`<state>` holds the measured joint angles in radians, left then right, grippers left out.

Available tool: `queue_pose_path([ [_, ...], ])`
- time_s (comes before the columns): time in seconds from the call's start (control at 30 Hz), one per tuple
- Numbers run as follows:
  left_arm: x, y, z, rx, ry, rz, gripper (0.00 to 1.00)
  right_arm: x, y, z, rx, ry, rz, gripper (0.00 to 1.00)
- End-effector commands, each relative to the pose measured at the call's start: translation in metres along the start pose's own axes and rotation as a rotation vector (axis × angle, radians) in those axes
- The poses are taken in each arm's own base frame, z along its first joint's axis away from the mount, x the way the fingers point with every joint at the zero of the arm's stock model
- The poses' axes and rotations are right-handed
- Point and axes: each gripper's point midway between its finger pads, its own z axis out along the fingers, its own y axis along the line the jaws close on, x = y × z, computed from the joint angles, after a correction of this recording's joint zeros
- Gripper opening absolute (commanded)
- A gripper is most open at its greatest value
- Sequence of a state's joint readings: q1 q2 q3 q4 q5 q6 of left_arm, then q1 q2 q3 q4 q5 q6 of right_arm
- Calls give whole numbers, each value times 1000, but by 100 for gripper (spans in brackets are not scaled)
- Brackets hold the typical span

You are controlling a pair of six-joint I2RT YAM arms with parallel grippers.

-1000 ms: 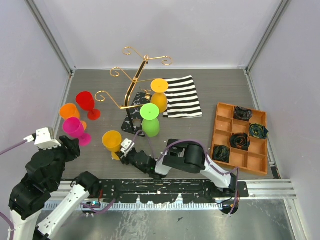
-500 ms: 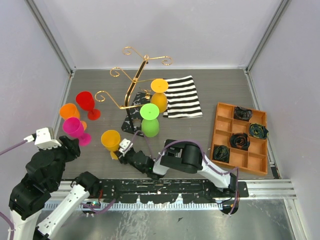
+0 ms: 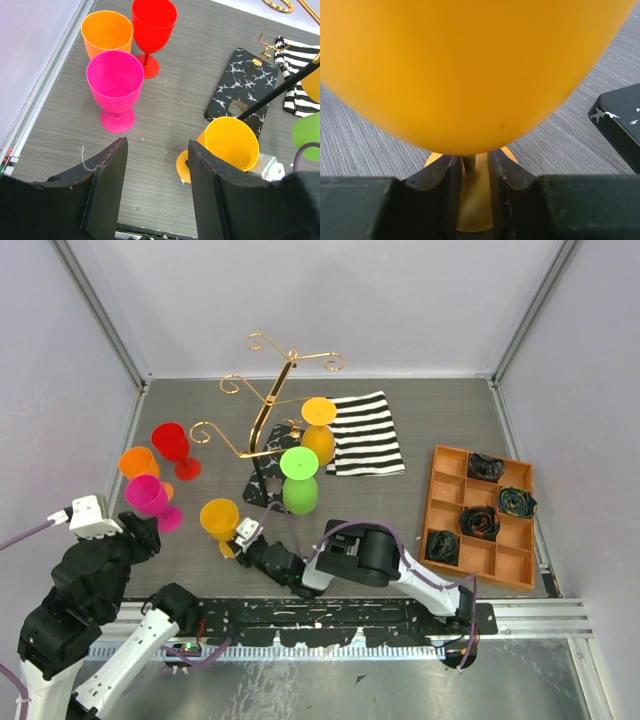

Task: Place the wine glass upside down on the wine glass rack
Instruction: Move the wine glass to the center of the board, then pick up the wine glass at the center of the board.

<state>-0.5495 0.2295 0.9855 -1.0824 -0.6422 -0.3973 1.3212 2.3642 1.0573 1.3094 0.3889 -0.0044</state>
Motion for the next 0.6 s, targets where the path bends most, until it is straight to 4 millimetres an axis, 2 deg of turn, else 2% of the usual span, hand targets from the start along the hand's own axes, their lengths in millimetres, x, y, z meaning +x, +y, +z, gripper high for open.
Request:
queue_pose_path([
  [0.0, -1, -2, 4, -7, -12, -13, 59, -27, 2, 8, 12, -91, 21, 30],
  [0.47, 0, -2, 4, -5, -18, -19, 59, -39, 3, 2, -12, -88, 0, 1],
  [0.57, 1, -3, 5, 0, -17, -19, 59, -42, 0, -5, -9, -71, -10, 1],
])
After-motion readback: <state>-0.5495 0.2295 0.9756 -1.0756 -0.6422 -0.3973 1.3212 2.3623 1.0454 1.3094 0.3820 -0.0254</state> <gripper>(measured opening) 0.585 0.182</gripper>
